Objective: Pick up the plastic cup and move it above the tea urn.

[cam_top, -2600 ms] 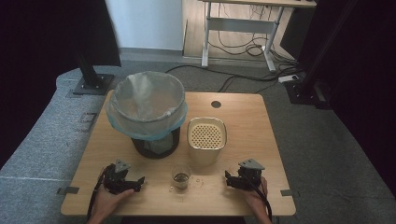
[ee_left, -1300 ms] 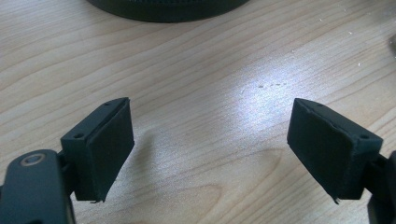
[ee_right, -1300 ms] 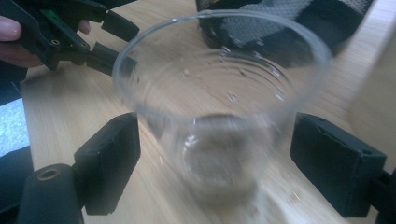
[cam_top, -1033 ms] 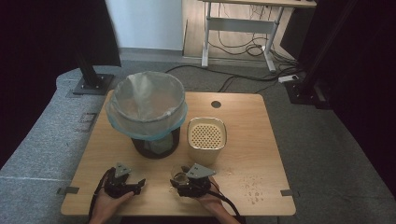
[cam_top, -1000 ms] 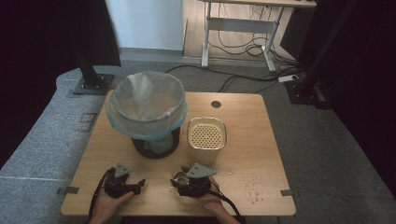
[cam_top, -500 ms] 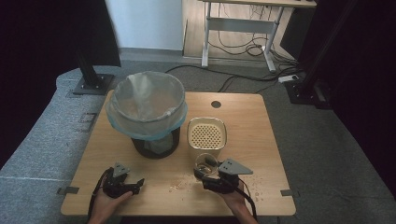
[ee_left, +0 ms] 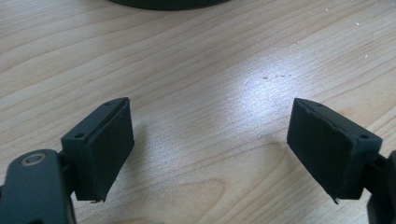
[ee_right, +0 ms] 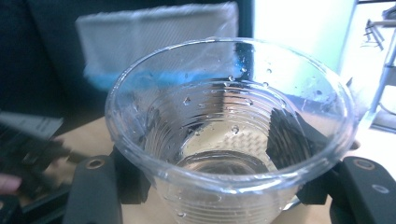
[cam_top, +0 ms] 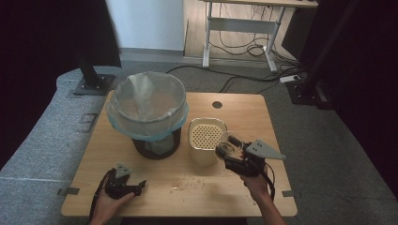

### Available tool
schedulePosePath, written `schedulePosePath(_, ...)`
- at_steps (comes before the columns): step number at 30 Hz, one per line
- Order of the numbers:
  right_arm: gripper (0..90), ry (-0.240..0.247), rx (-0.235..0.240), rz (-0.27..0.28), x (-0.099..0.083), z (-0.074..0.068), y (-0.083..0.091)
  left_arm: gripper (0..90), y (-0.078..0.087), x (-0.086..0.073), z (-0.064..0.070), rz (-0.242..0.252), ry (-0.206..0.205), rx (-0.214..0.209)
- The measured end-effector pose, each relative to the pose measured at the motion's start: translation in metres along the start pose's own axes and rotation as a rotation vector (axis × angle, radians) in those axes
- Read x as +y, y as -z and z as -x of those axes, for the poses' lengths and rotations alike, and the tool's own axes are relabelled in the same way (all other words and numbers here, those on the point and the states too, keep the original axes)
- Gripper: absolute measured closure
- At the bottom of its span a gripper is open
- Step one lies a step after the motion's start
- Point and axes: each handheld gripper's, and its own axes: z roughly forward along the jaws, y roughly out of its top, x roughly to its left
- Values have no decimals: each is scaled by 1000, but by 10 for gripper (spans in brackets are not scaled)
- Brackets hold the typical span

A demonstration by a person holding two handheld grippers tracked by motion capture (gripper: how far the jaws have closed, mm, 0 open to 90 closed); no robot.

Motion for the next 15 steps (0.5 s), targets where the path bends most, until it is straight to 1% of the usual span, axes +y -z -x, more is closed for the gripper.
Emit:
schedulePosePath(1,353,-3,-7,3,6,4,-1,145,0,0,0,-2,0,0)
schedulePosePath(2,353,-3,-7,3,6,4,-1,145,0,0,0,-2,0,0)
schedulePosePath(4,353,0,-27,10,18,14,-7,145,-1,0,-1,-7,1,0)
schedulePosePath(6,354,6,-29,17,24,20,-12,145,-2,-1,-1,-7,1,0)
schedulePosePath(7,354,16,-33,25,31,28,-20,145,-2,-1,-1,-6,2,0)
schedulePosePath(10,354,33,-49,7,38,35,-33,145,-2,0,-1,-7,3,2)
schedulePosePath(11,354,33,-49,7,38,35,-33,145,-2,0,-1,-7,3,2)
schedulePosePath(12,354,33,-59,-1,40,36,-39,145,-2,0,-1,-7,4,3)
schedulePosePath(13,354,38,-72,-16,43,40,-50,145,-2,0,0,-7,4,4)
schedulePosePath(15,354,32,-82,-26,45,43,-58,145,-2,0,-1,-7,3,2)
